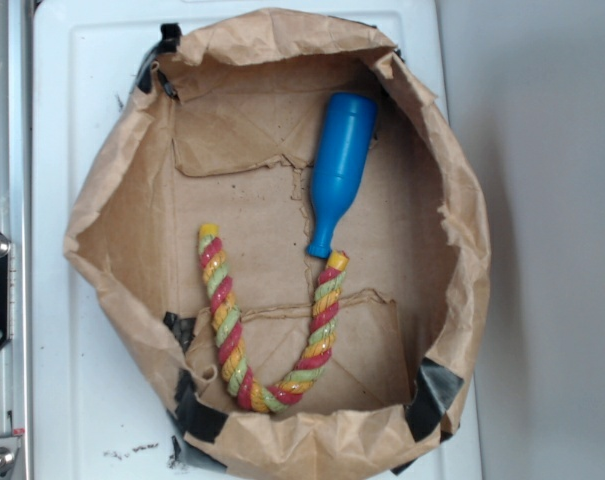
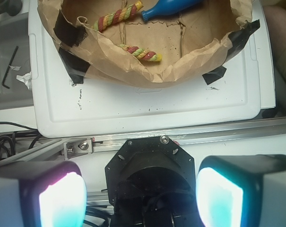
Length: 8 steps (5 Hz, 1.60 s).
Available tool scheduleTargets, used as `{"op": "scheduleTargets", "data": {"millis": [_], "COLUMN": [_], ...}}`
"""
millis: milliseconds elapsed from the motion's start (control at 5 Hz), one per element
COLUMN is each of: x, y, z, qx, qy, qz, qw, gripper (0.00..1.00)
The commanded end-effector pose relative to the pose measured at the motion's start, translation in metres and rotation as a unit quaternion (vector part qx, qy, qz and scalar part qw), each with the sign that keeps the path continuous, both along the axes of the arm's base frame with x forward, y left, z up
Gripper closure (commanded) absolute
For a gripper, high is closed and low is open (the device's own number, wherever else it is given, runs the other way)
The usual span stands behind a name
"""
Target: Grab the blue bottle.
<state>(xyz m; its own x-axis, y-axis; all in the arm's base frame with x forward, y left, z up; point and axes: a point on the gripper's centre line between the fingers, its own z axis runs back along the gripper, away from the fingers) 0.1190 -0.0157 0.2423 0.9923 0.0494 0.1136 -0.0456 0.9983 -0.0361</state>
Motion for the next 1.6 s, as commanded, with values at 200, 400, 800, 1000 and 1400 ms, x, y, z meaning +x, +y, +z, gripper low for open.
{"op": "scheduleTargets", "data": {"millis": [200,400,800,1000,1400], "x": [0.050,0.093,0.149,0.168,0.170], "y": [0.014,0.028,0.051,0.064,0.088], "z": [0.007,0.002,-0.043,-0.074,-0.114], "qx": [-0.039,-0.077,-0.157,-0.142,-0.089], "qy": [-0.031,-0.072,-0.111,-0.101,-0.086], "qz": [0.086,0.176,0.300,0.324,0.353], "qw": [0.995,0.979,0.934,0.930,0.928], "gripper": [0.00,0.00,0.00,0.00,0.00]}}
